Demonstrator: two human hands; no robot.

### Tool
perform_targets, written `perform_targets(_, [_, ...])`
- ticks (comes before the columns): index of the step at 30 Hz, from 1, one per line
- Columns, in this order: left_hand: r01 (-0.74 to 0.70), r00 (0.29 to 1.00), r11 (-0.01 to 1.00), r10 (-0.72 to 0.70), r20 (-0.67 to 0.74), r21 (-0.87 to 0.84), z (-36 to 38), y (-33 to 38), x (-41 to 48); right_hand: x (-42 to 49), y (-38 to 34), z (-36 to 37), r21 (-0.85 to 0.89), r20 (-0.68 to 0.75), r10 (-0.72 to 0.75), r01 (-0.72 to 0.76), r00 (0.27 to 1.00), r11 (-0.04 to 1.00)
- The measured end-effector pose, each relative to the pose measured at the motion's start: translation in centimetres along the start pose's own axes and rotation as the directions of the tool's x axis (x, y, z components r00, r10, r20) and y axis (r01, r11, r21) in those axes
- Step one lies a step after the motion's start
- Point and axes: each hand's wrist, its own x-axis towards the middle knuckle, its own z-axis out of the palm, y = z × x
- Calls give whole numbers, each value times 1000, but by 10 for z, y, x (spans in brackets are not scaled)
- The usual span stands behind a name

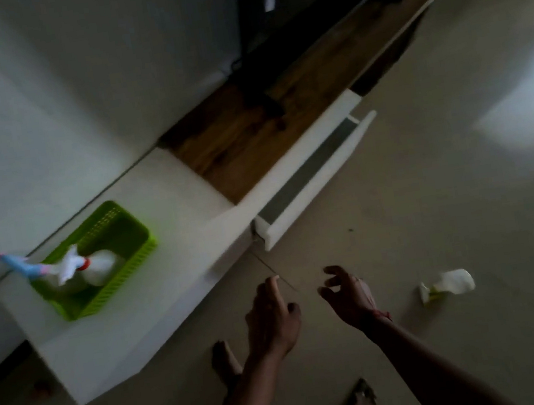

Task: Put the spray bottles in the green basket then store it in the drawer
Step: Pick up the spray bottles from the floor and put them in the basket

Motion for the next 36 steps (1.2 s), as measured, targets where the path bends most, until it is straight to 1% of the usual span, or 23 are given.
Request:
perform_targets(4, [-94, 993, 986, 82, 88, 140, 74, 63, -24, -22, 96, -58, 87, -58, 91, -86, 994, 992])
perform_targets(9, [-167, 970, 967, 126, 207, 192, 160, 139, -59, -51, 202, -129, 160, -119, 193, -173, 974, 972])
perform_targets(14, [-224, 950, 953, 167, 265, 203, 225, 188, -68, -56, 287, -179, 58, -134, 248, -242, 959, 968])
perform_targets(18, [-247, 943, 940, 176, 284, 236, 255, 209, -53, -41, 330, -200, 16, -122, 300, -300, 946, 954])
perform_targets(21, [-246, 942, 937, 171, 289, 247, 275, 221, -25, -16, 351, -211, -1, -123, 306, -309, 944, 951])
perform_targets(26, [-239, 941, 938, 160, 300, 249, 319, 243, 38, 44, 380, -225, -55, -96, 257, -263, 961, 963])
perform_targets(32, [-246, 944, 936, 173, 281, 250, 403, 240, 137, 162, 443, -207, -240, -15, 209, -206, 978, 949])
perform_targets(34, [-243, 946, 937, 172, 275, 250, 433, 231, 164, 196, 469, -190, -289, -11, 226, -220, 974, 932])
perform_targets(36, [-243, 949, 938, 177, 261, 249, 460, 222, 188, 225, 494, -177, -380, -15, 222, -211, 975, 900])
